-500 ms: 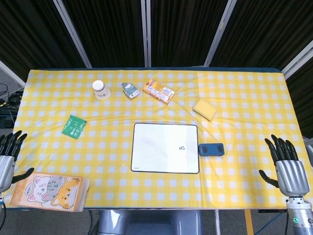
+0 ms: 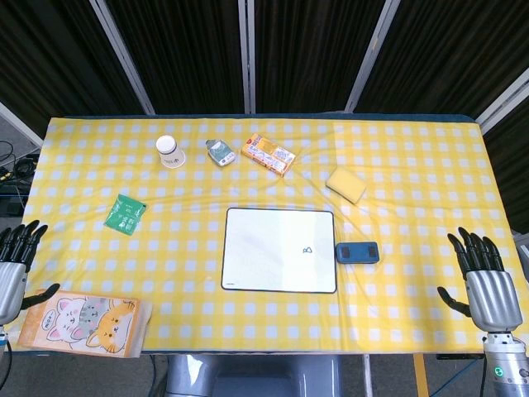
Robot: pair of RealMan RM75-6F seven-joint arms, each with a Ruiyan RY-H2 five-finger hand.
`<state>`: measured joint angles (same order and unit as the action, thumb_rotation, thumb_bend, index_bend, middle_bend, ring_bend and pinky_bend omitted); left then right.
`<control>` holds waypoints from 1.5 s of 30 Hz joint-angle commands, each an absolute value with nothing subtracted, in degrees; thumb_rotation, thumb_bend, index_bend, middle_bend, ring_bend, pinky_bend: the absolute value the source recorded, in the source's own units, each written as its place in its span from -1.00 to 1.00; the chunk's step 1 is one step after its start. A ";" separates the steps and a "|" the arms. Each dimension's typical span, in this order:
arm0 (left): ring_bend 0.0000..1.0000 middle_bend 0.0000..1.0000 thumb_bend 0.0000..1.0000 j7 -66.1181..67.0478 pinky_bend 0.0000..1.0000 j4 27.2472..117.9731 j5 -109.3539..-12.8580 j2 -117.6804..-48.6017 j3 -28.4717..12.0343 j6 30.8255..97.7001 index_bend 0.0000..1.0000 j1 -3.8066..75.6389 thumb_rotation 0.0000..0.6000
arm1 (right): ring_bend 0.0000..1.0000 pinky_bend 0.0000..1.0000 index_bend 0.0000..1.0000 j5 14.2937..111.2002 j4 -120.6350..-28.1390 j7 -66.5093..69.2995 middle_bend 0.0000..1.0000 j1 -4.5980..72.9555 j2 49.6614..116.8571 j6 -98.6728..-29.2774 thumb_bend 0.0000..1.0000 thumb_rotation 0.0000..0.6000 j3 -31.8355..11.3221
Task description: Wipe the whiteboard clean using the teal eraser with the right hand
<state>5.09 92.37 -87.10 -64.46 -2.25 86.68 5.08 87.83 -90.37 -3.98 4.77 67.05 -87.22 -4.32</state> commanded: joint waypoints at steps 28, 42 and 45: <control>-1.00 -1.00 -0.72 4.47 -1.00 93.36 -87.61 -63.46 -2.47 87.74 -1.00 4.69 1.00 | -1.00 -1.00 -0.51 71.24 -103.00 -16.97 -0.87 19.38 65.81 -61.39 -0.70 1.00 -7.88; -1.00 -1.00 -0.72 4.02 -1.00 93.12 -86.98 -63.53 -2.70 86.89 -1.00 5.06 1.00 | -1.00 -1.00 -0.53 58.15 -99.57 -24.67 -0.87 26.85 72.29 -55.45 -0.70 1.00 -8.68; -1.00 -1.00 -0.72 3.87 -1.00 93.07 -86.80 -63.48 -2.75 86.81 -1.00 5.07 1.00 | -1.00 -1.00 -0.51 56.96 -98.15 -25.52 -0.87 27.56 73.62 -55.49 -0.70 1.00 -8.25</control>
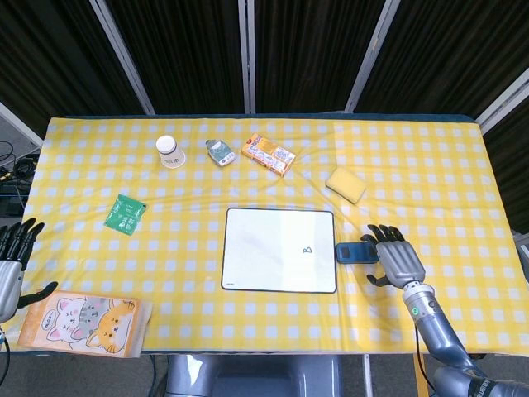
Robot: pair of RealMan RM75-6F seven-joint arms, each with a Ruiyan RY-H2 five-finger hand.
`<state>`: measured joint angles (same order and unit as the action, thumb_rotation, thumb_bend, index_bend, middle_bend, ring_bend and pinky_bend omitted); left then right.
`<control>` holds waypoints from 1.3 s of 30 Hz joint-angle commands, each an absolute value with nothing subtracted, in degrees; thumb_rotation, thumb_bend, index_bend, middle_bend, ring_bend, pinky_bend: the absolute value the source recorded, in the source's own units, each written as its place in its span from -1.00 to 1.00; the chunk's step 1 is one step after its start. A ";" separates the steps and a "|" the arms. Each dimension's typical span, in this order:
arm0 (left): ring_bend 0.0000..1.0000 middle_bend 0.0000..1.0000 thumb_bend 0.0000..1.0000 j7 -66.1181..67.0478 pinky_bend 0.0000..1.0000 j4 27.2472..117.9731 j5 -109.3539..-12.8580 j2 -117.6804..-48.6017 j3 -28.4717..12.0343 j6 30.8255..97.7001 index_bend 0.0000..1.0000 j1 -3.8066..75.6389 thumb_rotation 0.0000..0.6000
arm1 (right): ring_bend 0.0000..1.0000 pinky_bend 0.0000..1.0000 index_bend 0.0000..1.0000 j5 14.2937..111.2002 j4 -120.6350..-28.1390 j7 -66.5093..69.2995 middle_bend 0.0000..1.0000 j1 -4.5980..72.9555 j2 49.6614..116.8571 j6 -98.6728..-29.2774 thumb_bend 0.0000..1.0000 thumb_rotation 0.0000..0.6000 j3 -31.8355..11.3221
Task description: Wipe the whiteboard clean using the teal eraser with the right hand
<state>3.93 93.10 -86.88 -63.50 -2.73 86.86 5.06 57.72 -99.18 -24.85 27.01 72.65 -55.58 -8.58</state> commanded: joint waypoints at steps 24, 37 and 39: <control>-1.00 -1.00 -0.72 4.43 -1.00 92.59 -86.60 -64.18 -2.52 85.28 -1.00 5.82 1.00 | -1.00 -0.97 -0.45 51.94 -90.82 -25.93 -0.79 31.49 79.77 -56.34 -0.69 1.00 -7.98; -1.00 -1.00 -0.72 3.97 -1.00 92.25 -86.32 -64.28 -2.47 84.61 -1.00 6.14 1.00 | -1.00 -0.89 -0.33 50.36 -87.44 -26.51 -0.71 32.49 83.25 -57.36 -0.66 1.00 -7.81; -1.00 -1.00 -0.72 3.97 -1.00 92.23 -86.30 -64.30 -2.48 84.57 -1.00 6.18 1.00 | -1.00 -0.89 -0.32 50.18 -87.33 -26.45 -0.70 32.55 83.47 -57.46 -0.66 1.00 -7.89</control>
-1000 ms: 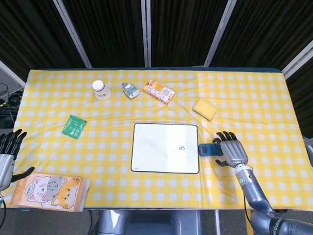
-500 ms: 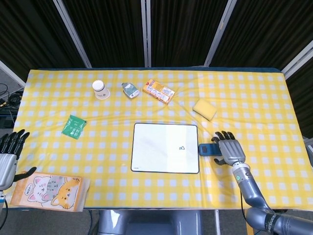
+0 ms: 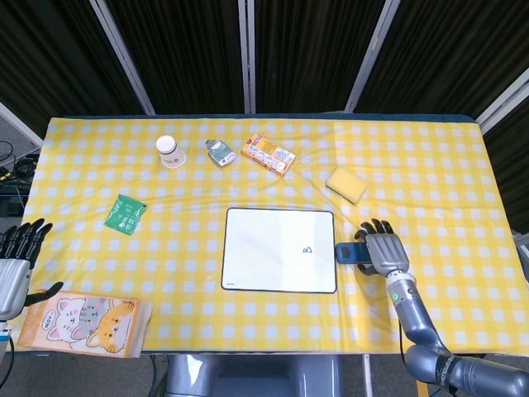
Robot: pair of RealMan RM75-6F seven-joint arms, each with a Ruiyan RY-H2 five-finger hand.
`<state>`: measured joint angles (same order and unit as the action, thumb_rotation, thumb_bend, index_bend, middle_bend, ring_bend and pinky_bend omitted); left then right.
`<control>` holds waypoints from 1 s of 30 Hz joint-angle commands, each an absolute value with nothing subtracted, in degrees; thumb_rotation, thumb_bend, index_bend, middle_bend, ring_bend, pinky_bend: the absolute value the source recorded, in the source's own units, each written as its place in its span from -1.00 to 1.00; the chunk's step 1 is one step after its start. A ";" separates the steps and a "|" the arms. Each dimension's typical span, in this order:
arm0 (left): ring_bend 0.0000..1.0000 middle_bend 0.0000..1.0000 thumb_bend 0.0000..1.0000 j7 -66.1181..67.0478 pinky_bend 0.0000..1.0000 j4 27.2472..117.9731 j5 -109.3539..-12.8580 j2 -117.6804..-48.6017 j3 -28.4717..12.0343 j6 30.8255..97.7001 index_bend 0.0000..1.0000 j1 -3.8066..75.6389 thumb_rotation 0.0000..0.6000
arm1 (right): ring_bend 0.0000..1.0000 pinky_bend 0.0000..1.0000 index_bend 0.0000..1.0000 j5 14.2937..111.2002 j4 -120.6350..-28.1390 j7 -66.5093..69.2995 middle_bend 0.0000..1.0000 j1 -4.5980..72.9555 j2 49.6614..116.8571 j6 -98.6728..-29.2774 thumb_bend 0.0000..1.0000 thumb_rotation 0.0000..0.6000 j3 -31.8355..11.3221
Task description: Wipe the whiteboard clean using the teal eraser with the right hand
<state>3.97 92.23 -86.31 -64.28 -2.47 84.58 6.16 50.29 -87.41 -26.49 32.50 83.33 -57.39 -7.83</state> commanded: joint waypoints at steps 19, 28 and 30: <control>-1.00 -1.00 -0.72 3.69 -1.00 91.99 -86.08 -64.44 -2.52 84.33 -1.00 6.38 1.00 | -0.92 -0.68 -0.17 49.98 -84.51 -25.51 -0.55 32.81 85.54 -57.14 -0.59 1.00 -7.33; -1.00 -1.00 -0.72 3.16 -1.00 91.82 -86.00 -64.55 -2.59 84.23 -1.00 6.50 1.00 | 0.24 0.34 0.65 56.04 -81.71 -20.83 0.38 31.71 88.94 -62.11 -0.35 1.00 -8.40; -1.00 -1.00 -0.72 3.04 -1.00 91.71 -85.93 -64.60 -2.59 84.20 -1.00 6.50 1.00 | 0.28 0.38 0.67 57.97 -81.62 -19.36 0.41 31.41 89.15 -63.04 -0.35 1.00 -8.51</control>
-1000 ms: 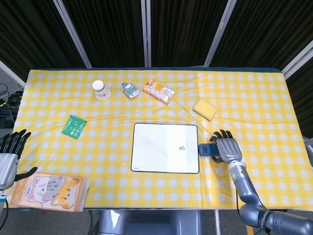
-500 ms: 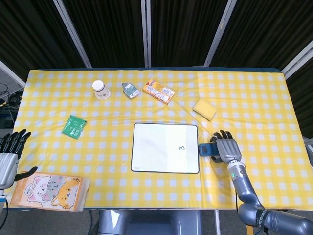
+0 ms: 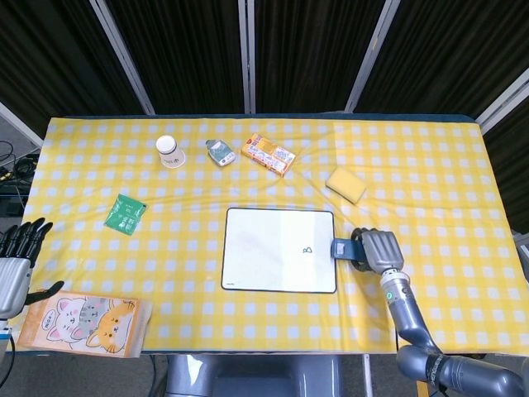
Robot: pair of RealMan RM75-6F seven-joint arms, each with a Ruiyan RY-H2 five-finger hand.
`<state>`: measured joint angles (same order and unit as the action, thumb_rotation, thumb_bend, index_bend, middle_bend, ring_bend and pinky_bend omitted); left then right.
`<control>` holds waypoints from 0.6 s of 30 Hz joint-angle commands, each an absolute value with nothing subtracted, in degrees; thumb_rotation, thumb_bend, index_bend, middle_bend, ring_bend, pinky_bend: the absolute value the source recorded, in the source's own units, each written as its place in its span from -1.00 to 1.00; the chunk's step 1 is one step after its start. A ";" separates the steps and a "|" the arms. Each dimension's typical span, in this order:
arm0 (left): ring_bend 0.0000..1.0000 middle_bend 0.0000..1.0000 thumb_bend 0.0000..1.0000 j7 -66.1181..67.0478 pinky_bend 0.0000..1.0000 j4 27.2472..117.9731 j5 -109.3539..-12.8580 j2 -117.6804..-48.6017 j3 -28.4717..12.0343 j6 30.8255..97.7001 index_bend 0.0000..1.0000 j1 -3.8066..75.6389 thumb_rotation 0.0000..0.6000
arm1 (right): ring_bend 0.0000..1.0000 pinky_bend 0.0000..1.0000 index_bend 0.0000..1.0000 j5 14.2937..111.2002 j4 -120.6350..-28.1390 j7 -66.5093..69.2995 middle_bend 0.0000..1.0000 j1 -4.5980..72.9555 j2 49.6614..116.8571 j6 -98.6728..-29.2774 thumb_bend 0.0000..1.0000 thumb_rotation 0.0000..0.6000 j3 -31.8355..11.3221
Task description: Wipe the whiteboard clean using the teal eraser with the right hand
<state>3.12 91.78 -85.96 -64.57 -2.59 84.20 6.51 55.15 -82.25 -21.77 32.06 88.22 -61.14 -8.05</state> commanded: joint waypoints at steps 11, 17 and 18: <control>-1.00 -1.00 -0.72 2.88 -1.00 91.30 -86.02 -64.81 -2.79 84.45 -1.00 6.62 1.00 | 0.34 0.45 0.70 63.71 -89.49 -13.43 0.46 31.50 86.98 -64.86 -0.35 1.00 -11.22; -1.00 -1.00 -0.72 2.07 -1.00 91.22 -85.66 -64.70 -2.92 84.12 -1.00 6.75 1.00 | 0.34 0.45 0.71 61.28 -92.80 -11.90 0.46 33.24 89.26 -62.78 -0.35 1.00 -13.69; -1.00 -1.00 -0.72 1.88 -1.00 91.17 -85.51 -64.68 -2.95 83.96 -1.00 6.81 1.00 | 0.34 0.45 0.71 60.97 -92.80 -11.96 0.46 33.74 89.99 -62.45 -0.35 1.00 -14.04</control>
